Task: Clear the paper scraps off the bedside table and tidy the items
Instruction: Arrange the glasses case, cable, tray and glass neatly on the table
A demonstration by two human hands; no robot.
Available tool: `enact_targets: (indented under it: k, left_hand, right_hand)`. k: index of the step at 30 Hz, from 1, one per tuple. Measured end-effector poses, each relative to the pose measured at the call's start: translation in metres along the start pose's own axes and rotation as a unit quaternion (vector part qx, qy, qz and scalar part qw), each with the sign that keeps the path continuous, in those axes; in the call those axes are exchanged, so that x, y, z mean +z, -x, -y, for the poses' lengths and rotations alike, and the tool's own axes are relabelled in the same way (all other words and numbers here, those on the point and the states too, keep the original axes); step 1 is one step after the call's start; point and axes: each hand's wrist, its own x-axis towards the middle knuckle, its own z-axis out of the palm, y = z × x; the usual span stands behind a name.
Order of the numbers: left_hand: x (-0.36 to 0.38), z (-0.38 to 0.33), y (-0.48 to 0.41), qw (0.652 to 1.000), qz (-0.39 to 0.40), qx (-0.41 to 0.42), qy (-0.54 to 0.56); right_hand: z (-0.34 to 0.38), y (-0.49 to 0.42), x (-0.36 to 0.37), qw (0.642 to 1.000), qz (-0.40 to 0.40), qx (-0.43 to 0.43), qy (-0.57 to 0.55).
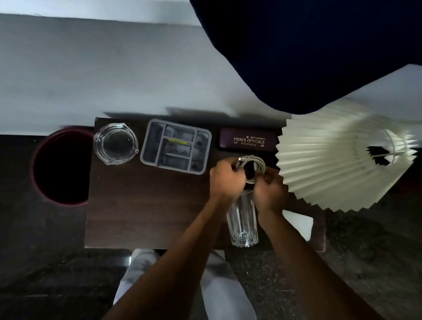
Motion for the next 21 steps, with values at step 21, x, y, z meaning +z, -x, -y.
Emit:
enact_targets:
  k: [21]
  left_hand:
    - [-0.006,0.023,0.004,0.999,0.002,-0.022,0.024]
  right_hand:
    - [-0.017,0.001,-0.006,0.998,0.031,-0.058,0.014]
